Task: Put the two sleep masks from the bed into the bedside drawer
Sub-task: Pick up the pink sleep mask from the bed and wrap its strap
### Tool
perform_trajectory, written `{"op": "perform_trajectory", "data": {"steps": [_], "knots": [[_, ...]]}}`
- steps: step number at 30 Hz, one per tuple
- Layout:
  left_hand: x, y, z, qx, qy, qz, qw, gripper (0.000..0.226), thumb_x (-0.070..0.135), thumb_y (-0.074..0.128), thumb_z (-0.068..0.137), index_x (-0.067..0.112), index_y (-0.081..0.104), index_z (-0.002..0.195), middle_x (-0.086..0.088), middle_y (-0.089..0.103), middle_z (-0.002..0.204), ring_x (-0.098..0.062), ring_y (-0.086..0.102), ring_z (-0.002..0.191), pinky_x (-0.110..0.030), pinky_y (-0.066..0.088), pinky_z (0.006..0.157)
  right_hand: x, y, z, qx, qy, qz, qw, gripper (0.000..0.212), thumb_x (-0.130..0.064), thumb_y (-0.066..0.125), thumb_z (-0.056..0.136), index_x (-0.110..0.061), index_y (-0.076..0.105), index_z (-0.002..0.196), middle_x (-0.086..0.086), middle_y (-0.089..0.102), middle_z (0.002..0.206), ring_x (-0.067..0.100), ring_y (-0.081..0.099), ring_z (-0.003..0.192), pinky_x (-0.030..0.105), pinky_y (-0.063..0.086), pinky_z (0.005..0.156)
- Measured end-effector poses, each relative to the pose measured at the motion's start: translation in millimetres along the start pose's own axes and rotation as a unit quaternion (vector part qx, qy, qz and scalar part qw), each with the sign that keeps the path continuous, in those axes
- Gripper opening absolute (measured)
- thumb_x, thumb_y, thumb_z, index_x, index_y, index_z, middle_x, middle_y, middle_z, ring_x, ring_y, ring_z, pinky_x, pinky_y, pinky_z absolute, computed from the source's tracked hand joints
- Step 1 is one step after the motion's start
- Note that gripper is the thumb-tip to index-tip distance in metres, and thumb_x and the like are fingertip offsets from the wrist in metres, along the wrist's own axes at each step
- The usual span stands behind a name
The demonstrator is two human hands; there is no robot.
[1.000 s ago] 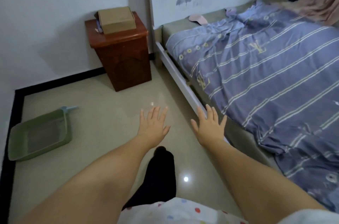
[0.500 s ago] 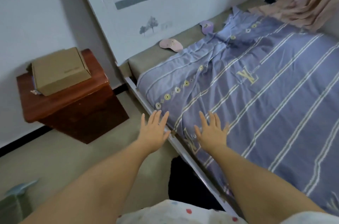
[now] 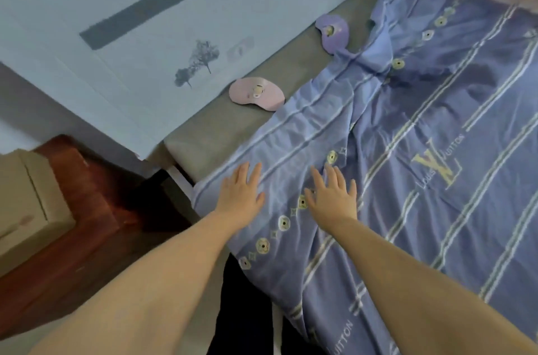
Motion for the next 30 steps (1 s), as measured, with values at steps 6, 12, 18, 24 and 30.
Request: {"op": "perform_trajectory", "data": {"steps": [6,12,18,24,30], "knots": [[-56,11,192,-0.003,0.035,0.061,0.998,0.065,0.030,0.042,0.093,0.017,0.009,0.148,-0.016,0.014,0.156,-0.036,0.024,0.137,-0.048,0.026,0.111,-18,77,138,-0.031,0.026,0.001,0.999,0.055,-0.042,0.022,0.096,-0.030,0.005,0.147,0.003,-0.002,0.160,0.021,-0.010,0.145,0.056,-0.007,0.114],[-68,6,322,0.067,0.073,0.104,0.990,0.070,0.005,0.047,0.083,0.015,0.016,0.145,-0.011,0.015,0.155,-0.040,0.027,0.129,-0.052,0.027,0.107,-14,112,167,0.103,0.029,-0.006,0.994,0.059,-0.040,0.031,0.085,-0.028,0.026,0.143,0.009,0.029,0.153,0.019,0.006,0.140,0.044,-0.019,0.111],[-60,-1,344,0.109,0.061,-0.051,0.991,0.054,-0.006,0.037,0.084,0.013,0.047,0.133,-0.007,0.041,0.147,-0.032,0.039,0.129,-0.042,0.035,0.106,-15,111,168,0.106,0.017,-0.010,0.994,0.060,-0.039,0.031,0.084,-0.026,0.029,0.142,0.010,0.030,0.153,0.021,0.010,0.141,0.043,-0.019,0.112],[-52,-16,267,0.037,0.051,-0.196,0.979,0.041,0.007,0.040,0.093,0.014,0.051,0.131,-0.008,0.048,0.141,-0.026,0.044,0.128,-0.032,0.033,0.108,-14,100,165,-0.048,0.013,0.036,0.998,0.055,-0.041,0.023,0.094,-0.030,0.012,0.146,0.003,0.006,0.159,0.019,-0.003,0.144,0.046,-0.019,0.112],[3,-87,92,0.148,0.144,-0.233,0.950,0.041,-0.012,0.046,0.083,0.007,0.066,0.114,-0.018,0.047,0.138,-0.032,0.045,0.128,-0.030,0.034,0.103,-16,-7,105,-0.133,0.198,0.579,0.780,0.039,-0.036,0.037,0.095,-0.011,0.066,0.094,0.007,0.072,0.098,0.027,0.062,0.107,0.039,0.047,0.088]]}}
Point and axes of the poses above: each hand's wrist, its own z-axis towards the middle knuckle, its own y-axis out of the palm, x = y × z, the point moved 6 cm from there along z, towards the middle knuckle
